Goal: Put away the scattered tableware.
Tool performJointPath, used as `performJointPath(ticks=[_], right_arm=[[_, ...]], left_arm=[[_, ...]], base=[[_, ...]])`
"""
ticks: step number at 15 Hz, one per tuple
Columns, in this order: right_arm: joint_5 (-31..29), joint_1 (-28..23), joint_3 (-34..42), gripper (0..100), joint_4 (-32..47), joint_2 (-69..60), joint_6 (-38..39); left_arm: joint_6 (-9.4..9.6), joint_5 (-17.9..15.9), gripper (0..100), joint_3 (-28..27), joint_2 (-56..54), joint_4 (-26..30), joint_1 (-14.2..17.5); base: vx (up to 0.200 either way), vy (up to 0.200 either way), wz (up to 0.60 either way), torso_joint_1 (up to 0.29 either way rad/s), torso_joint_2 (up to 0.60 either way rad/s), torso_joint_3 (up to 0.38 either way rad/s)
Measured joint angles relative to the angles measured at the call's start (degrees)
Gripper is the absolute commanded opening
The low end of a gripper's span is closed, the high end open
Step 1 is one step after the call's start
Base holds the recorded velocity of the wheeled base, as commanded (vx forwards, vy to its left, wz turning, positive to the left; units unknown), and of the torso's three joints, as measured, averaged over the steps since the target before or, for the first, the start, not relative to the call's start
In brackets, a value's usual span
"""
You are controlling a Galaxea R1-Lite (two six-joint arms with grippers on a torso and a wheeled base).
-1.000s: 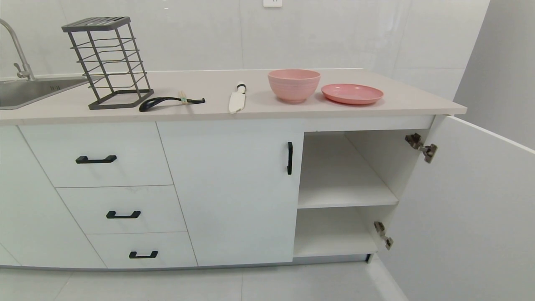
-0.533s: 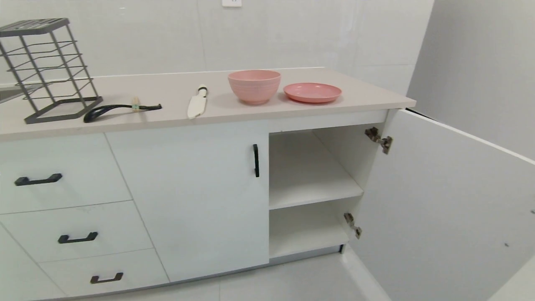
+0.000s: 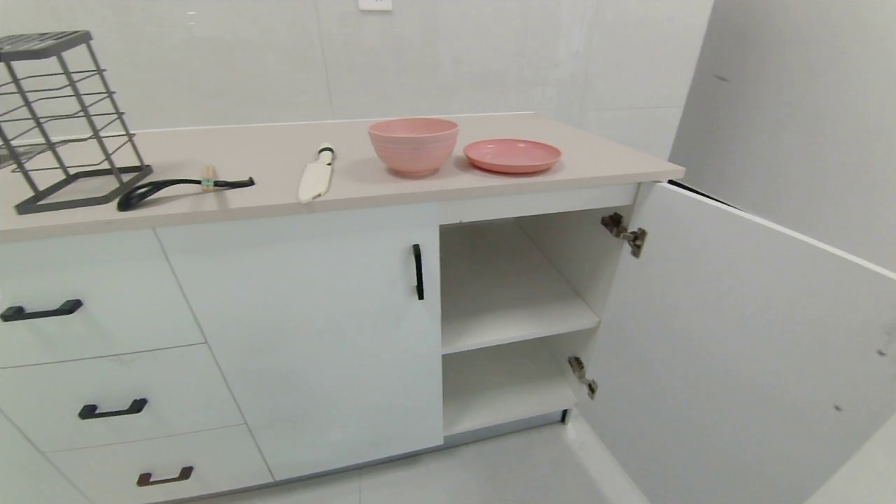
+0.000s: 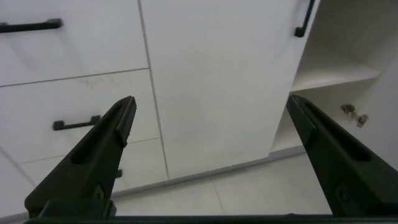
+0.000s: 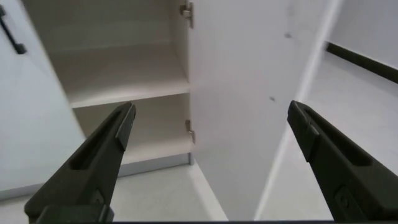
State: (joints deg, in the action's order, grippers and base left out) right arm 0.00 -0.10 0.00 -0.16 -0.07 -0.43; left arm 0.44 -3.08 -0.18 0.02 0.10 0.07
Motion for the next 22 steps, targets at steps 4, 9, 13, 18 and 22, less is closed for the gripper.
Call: performJointPath(ticks=[4,9,13,18,22], right_arm=[[0.0,0.0,0.0,100,-0.02,0.0,0.1],[0.0,0.02,0.0,100,0.02,0.0,0.1],[-0.02,0.0,0.0,100,-0.02,0.0,0.1],[-0.22,0.0,0.0,100,0.0,0.0,-0.01],[-0.29,0.0,0.0,100,0.05,0.0,-0.04]], left_arm=[[-0.06,0.71,100,0.0,0.0,0.01,0.0],[0.0,0.84,100,0.0,0.0,-0.02,0.02],[-0.06,1.06,100,0.0,0.02,-0.02,0.0],[-0.09,1.08,100,0.0,0.02,0.0,-0.05],[-0.11,1.12,100,0.0,0.02,0.04,-0.05]], base=[[0.0,0.0,0.0,0.0,0.0,0.0],[0.16,-0.16,0.0,0.002,0.0,0.0],[0.0,0.0,0.0,0.0,0.0,0.0],[0.0,0.0,0.0,0.0,0.0,0.0],[0.0,0.0,0.0,0.027,-0.29,-0.272]])
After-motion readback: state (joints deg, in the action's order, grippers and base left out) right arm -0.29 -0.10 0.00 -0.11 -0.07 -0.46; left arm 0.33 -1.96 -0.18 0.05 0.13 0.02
